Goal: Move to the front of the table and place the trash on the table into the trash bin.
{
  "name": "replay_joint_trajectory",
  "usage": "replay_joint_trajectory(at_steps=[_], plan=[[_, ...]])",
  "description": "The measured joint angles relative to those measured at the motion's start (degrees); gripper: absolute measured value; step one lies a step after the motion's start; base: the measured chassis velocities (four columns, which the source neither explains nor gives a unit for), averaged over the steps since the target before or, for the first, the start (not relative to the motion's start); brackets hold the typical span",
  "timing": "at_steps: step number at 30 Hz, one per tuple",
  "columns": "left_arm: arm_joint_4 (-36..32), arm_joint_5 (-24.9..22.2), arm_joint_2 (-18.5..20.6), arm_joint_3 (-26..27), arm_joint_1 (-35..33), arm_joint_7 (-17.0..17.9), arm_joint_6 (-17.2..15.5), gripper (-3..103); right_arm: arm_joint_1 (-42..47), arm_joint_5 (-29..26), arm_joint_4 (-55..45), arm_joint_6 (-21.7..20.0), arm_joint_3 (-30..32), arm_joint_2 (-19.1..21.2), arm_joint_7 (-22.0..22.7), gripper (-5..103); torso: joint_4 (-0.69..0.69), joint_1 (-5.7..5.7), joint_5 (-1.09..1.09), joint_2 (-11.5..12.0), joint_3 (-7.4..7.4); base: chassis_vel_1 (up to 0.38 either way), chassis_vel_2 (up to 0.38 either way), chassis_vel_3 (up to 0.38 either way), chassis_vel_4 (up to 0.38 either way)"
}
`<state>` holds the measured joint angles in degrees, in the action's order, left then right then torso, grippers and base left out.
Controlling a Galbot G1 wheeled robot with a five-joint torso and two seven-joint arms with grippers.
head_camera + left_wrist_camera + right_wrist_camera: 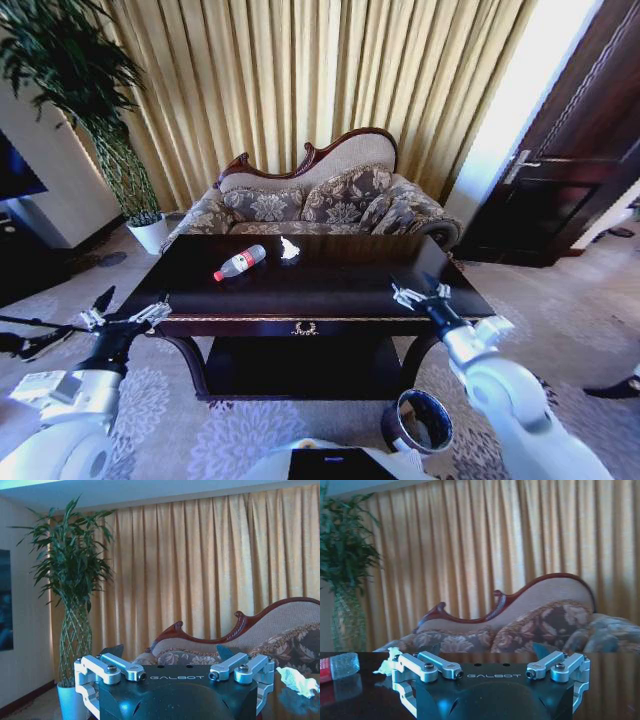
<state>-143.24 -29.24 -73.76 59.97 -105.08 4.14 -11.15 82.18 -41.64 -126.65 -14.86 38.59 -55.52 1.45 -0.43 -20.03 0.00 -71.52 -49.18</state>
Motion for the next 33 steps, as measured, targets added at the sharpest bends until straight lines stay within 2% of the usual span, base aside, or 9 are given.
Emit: replay_joint_trajectory(at_steps=[2, 6, 8, 13, 14, 18, 21, 27, 33], plan=[[0.0, 0.3, -0.5, -0.2, 0.0, 0.0, 0.0, 100, -1.7, -0.7, 0.8, -0.3, -1.0, 0.9, 0.0, 100, 0.02, 0.00, -0.01, 0.0, 0.00, 0.000, 0.000, 0.000, 0.000], [0.0, 1.6, -1.7, -0.6, 0.3, 0.0, 0.0, 100, -10.9, -3.1, 4.7, -1.8, -9.9, 4.0, 0.5, 100, -0.01, 0.00, -0.01, 0.0, 0.00, 0.000, 0.000, 0.000, 0.000], [0.0, 1.6, -1.7, -0.5, 0.3, 0.0, 0.0, 100, -12.6, -3.4, 5.2, -2.1, -11.9, 4.3, 0.8, 100, -0.01, 0.00, 0.00, 0.0, 0.00, 0.000, 0.000, 0.000, 0.000], [0.0, 1.6, -2.0, -0.1, -0.3, 0.2, 0.0, 100, -25.1, -4.2, 10.0, -3.1, -23.8, 5.0, 1.3, 100, -0.02, 0.00, 0.00, 0.0, 0.00, 0.000, 0.000, 0.000, 0.000], [0.0, 1.6, -2.0, -0.1, -0.3, 0.2, 0.0, 100, -25.1, -4.2, 10.0, -3.1, -23.8, 5.0, 1.3, 100, -0.02, 0.00, 0.00, 0.0, 0.00, 0.000, 0.000, 0.000, 0.000], [0.0, 1.5, -2.0, 0.1, -1.0, 0.2, 0.6, 100, -35.7, -4.2, 16.6, -3.1, -34.0, 3.0, 1.6, 100, 0.00, 0.00, -0.01, 0.0, 0.00, 0.000, 0.000, 0.000, 0.000], [0.0, 1.4, -2.1, 0.3, -1.4, 0.3, 1.0, 100, -39.4, -4.1, 19.5, -3.1, -38.1, 1.5, 1.6, 100, 0.00, 0.00, -0.02, 0.0, -0.01, 0.000, 0.000, 0.000, 0.000], [0.0, 1.2, -2.1, 0.8, -1.7, 0.3, 1.1, 100, -45.2, -4.1, 24.1, -3.1, -42.7, -1.5, 2.2, 100, -0.01, 0.00, -0.02, 0.0, 0.00, 0.000, 0.000, 0.000, 0.000], [0.0, 1.2, -2.2, 1.0, -1.5, 0.4, 1.1, 100, -52.3, -5.5, 28.6, -5.2, -47.3, -4.4, 4.6, 100, -0.01, -0.01, -0.03, 0.0, 0.00, 0.000, 0.000, 0.000, 0.000]])
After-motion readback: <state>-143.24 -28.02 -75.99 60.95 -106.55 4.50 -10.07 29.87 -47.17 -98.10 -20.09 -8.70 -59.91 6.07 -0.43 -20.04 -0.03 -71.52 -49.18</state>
